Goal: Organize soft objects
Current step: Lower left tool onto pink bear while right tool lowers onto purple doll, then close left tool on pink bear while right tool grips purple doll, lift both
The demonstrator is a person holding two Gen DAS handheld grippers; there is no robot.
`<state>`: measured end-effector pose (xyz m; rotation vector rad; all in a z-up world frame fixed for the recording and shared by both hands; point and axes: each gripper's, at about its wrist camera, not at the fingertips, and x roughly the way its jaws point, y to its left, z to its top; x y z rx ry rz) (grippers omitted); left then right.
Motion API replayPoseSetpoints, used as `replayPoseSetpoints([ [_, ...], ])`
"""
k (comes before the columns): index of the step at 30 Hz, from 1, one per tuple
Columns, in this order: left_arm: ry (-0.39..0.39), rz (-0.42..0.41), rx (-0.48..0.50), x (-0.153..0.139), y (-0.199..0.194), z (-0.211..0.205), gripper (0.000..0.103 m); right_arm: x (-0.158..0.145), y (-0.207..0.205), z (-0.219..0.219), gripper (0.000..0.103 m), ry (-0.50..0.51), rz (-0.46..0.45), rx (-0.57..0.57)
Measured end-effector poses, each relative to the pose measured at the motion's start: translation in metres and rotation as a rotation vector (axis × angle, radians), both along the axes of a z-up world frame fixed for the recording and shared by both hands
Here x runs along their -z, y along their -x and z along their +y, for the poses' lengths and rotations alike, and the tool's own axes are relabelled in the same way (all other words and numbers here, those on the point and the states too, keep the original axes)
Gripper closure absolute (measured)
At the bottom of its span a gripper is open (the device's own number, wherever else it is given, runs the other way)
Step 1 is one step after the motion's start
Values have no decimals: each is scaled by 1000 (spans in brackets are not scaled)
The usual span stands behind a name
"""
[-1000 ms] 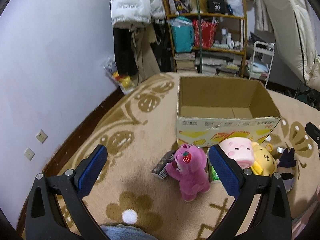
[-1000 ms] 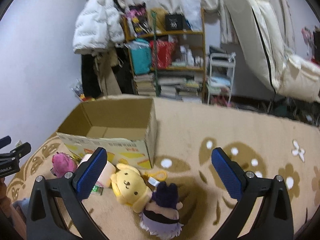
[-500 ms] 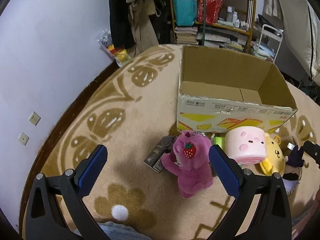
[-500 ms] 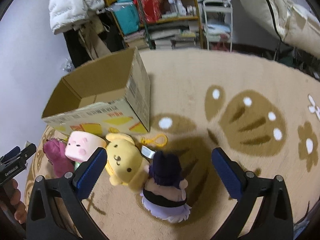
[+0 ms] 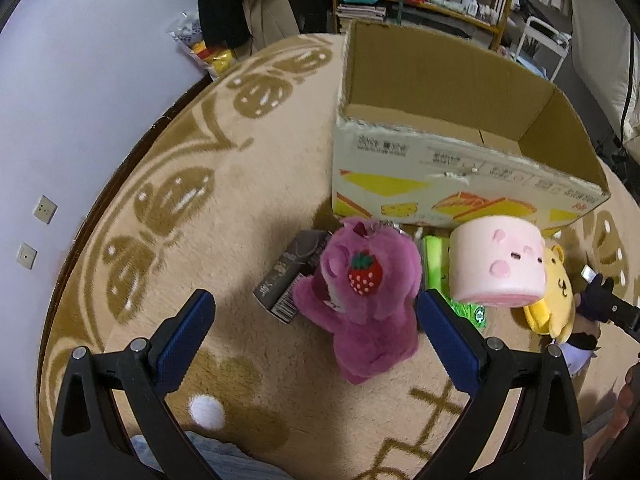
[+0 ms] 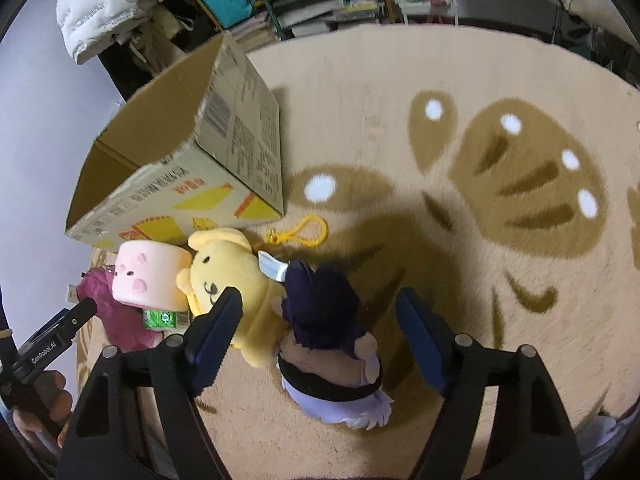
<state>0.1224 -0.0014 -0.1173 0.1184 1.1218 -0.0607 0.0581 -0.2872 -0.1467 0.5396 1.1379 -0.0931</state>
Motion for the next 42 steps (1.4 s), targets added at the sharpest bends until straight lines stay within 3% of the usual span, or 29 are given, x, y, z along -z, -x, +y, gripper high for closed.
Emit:
replayPoseSetpoints([
  [4, -16, 25, 15, 9, -1, -7, 3, 9, -5, 1, 38, 1, 47, -10],
  [8, -16, 57, 18, 19, -5, -11, 3, 18, -11, -3, 41, -30, 76, -8],
  [12, -46, 77, 48, 28, -4, -21, 13, 24, -14, -9, 41, -60, 83, 7],
  [14, -91, 82, 77, 33, -3, -29, 16, 26, -14, -10, 50, -72, 83, 7],
  [16, -106, 85, 99, 36, 1, -35, 29, 27, -9, -10, 55, -56, 86, 5],
  [17, -108, 87, 104, 38, 1, -37, 29, 27, -9, -10, 59, -50, 85, 7],
  [20, -109, 77, 94, 38, 3, -38, 34, 27, -9, -9, 61, -47, 76, 10],
  [22, -83, 81, 87, 38, 2, -36, 43, 26, -11, -5, 61, -28, 70, 5],
  [27, -24, 97, 82, 38, 3, -32, 54, 15, -10, 1, 63, 18, 30, -8],
  [42, 15, 76, 66, 30, 13, -31, 59, -15, 6, 1, 64, 28, -88, 4],
])
